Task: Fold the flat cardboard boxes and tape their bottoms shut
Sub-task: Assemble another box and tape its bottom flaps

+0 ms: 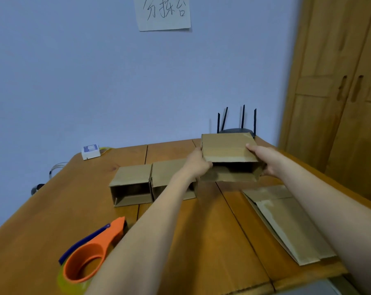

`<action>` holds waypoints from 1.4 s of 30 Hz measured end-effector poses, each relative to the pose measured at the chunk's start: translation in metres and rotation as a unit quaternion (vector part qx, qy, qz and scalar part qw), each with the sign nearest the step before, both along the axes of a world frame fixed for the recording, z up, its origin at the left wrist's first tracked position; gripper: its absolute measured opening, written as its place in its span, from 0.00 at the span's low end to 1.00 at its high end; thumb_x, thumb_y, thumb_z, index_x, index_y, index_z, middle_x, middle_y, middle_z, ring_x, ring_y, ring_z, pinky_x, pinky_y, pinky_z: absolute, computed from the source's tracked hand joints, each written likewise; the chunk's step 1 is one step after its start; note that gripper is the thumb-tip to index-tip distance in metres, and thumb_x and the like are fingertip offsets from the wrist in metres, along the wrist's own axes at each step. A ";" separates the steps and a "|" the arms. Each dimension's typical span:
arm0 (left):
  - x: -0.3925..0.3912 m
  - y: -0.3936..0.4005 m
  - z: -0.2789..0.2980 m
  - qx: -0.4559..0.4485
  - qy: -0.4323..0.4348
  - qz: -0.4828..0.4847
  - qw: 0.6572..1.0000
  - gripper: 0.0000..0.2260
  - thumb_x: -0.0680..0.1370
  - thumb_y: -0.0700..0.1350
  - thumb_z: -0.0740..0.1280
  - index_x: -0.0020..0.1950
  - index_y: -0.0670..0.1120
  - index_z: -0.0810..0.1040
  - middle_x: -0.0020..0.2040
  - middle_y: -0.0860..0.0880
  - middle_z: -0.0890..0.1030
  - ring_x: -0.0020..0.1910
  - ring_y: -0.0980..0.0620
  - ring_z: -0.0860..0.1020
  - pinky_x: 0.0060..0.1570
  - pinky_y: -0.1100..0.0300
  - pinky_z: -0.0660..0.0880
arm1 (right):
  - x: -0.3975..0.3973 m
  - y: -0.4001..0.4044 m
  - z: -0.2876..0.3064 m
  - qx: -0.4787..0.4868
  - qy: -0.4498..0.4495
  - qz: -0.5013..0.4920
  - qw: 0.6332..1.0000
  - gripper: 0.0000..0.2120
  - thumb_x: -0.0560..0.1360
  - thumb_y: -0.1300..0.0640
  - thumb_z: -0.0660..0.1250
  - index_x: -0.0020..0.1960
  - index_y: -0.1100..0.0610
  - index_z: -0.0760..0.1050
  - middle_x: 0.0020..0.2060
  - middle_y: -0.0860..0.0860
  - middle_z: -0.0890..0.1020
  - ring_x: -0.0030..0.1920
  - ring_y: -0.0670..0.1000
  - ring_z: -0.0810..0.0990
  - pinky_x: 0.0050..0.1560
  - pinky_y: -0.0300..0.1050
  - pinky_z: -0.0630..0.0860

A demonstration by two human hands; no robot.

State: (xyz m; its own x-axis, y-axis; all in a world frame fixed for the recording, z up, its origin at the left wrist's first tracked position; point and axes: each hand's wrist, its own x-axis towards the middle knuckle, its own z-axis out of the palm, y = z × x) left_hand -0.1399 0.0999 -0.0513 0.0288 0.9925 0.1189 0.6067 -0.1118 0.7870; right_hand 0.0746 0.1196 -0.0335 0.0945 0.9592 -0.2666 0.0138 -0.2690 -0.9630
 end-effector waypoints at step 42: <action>-0.110 -0.020 -0.035 -0.112 0.379 0.132 0.909 0.31 0.84 0.56 0.52 0.81 0.47 0.43 0.82 0.46 0.45 0.80 0.42 0.44 0.73 0.30 0.41 | -0.137 0.024 -0.037 0.234 -0.632 0.143 0.725 0.30 0.81 0.36 0.49 0.77 0.52 0.63 0.74 0.56 0.68 0.74 0.59 0.65 0.76 0.63 0.54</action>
State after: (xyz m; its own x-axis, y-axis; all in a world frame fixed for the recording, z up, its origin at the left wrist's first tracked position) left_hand -0.2497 0.0796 -0.0858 -0.2250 0.9734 -0.0422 0.9664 0.2285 0.1174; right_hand -0.0629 0.1441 -0.0709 -0.2403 0.9455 0.2198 0.9555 0.2703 -0.1181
